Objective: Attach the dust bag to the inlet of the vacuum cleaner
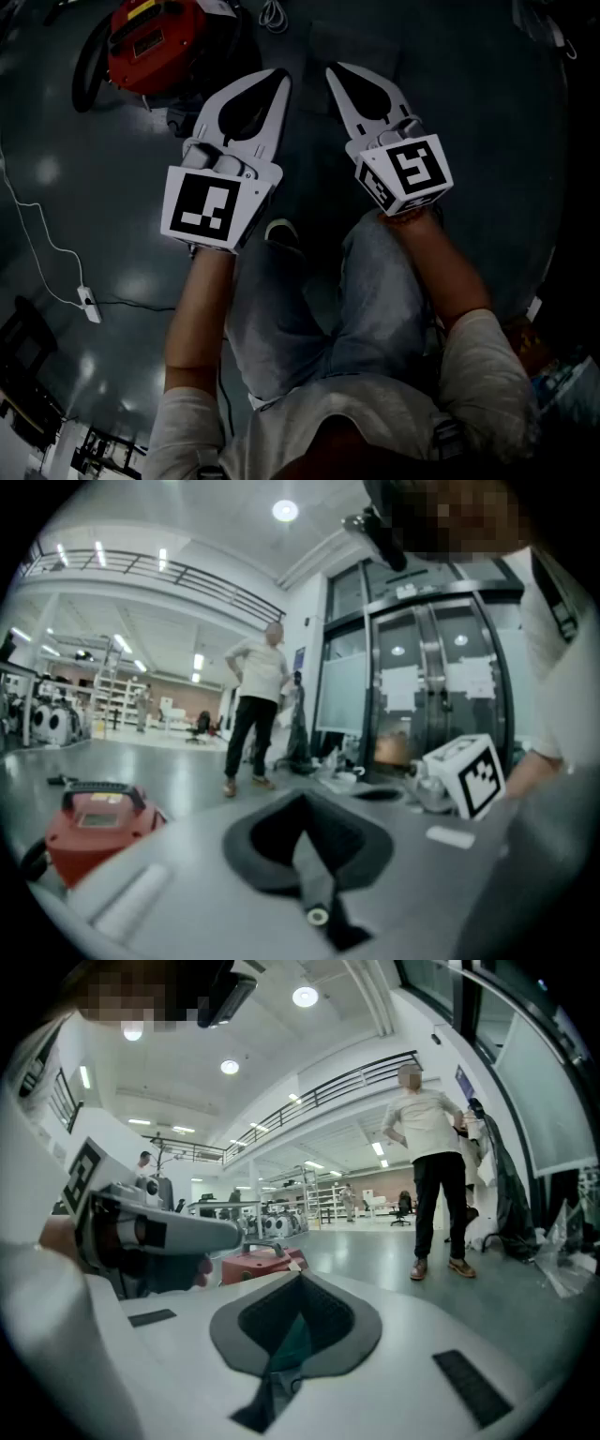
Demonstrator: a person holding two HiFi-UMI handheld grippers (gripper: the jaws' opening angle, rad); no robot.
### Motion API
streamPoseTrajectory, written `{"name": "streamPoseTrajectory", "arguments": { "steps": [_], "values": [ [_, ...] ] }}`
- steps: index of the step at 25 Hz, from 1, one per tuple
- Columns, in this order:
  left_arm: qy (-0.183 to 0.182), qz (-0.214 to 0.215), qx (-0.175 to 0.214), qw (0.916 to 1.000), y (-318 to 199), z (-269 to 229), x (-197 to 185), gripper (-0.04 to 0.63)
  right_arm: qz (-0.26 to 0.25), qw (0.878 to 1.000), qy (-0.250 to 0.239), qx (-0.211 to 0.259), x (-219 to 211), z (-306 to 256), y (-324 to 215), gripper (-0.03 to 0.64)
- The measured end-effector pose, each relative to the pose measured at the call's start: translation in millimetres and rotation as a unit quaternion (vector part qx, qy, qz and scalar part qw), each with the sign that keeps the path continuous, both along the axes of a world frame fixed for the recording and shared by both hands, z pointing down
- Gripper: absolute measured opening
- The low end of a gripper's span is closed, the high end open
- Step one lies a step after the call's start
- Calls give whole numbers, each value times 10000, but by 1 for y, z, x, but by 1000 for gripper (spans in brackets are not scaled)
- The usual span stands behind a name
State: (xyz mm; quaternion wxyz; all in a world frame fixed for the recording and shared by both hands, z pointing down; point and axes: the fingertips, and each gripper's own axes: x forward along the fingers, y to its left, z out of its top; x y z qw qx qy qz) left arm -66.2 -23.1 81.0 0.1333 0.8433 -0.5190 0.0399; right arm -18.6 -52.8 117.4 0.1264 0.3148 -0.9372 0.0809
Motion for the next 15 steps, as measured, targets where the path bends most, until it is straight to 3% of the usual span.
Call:
{"name": "streamPoseTrajectory", "arguments": {
  "steps": [4, 7, 11, 13, 14, 15],
  "values": [
    [-424, 525, 144, 9976, -33, 21, 2, 3, -188, 9988, 23, 446, -5, -5, -26, 10],
    [-979, 968, 336, 9899, -47, 61, 21, 3, -268, 9974, 249, 621, 5, 39, -40, 10],
    [-1725, 1659, 332, 9704, -52, 146, 68, 5, -204, 9946, 801, 623, 39, 129, -52, 11],
    [-2092, 1993, 49, 9573, -49, 205, 90, 16, -232, 9907, 1243, 511, 60, 186, -50, 11],
    [-2245, 2168, -157, 9499, -47, 237, 101, 102, -252, 9877, 1487, 405, 72, 216, -47, 11],
    [-2397, 2328, -347, 9419, -46, 268, 110, 126, -270, 9843, 1725, 269, 85, 246, -45, 12]
  ]
}}
